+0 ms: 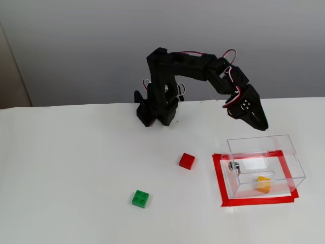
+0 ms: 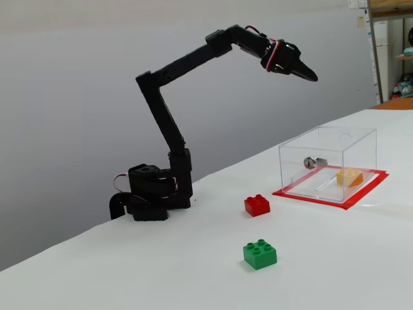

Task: Pick the yellow lego brick and place it into the transparent box

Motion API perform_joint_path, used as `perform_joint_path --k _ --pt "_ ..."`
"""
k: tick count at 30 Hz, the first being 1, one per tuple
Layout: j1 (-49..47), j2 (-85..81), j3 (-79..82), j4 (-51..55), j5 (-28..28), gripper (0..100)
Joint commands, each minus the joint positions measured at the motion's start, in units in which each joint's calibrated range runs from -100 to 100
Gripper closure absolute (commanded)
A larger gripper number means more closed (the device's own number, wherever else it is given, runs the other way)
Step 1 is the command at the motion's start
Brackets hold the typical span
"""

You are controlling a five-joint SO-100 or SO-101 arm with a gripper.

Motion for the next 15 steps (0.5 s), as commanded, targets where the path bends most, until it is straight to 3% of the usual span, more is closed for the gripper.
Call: perform_joint_path --k 1,7,11,15 --pt "7.4 -9.7 -1.8 6.9 0.3 98" --pt "28.9 -18.3 -0.6 17.7 0.3 98" --pt "44.0 -23.0 8.1 17.9 0.2 98" --pt "53.3 -27.9 23.1 13.2 0.2 98"
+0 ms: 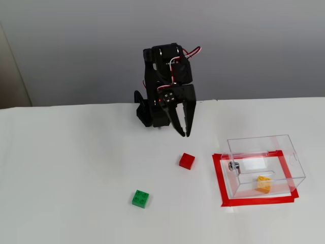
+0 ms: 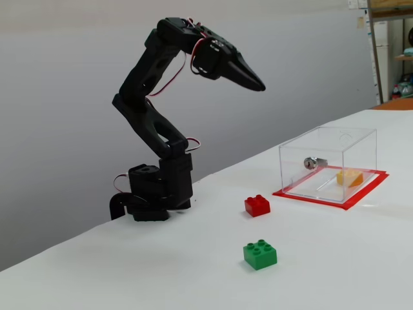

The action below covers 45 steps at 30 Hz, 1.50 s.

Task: Pick the yellow lego brick and place it into the transparent box

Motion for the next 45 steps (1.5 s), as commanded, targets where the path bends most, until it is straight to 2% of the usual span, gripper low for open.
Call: perform_joint_path --k 1,8,14,37,45 --pt "6.8 -5.2 13.4 -5.1 0.2 98" --pt "7.9 -16.1 40.3 -18.2 0.2 98" --pt "7.9 -23.6 54.5 -24.3 0.2 98" --pt "8.1 -53.4 83.8 -23.9 0.2 98" --pt "8.2 -53.7 86.7 -23.9 0.2 98"
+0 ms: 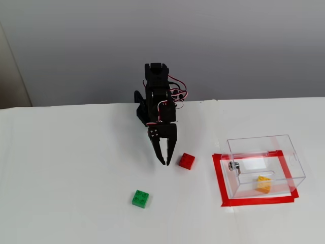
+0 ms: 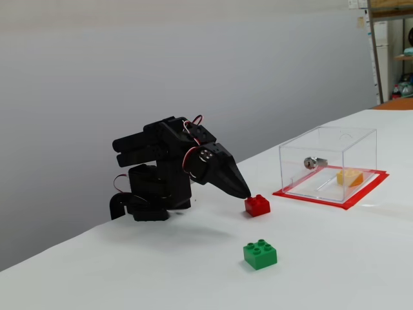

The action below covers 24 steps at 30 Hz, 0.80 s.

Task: Pick the yellow lego brick and place it into the transparent box

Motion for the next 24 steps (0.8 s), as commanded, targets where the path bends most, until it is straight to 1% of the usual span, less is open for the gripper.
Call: perform_joint_path --k 1,9,24 --pt "0.2 -0.7 0.9 0.1 0.2 98" --pt "3.0 -0.7 0.9 1.6 0.3 98" --pt "2.7 -0.7 0.9 2.3 0.3 98"
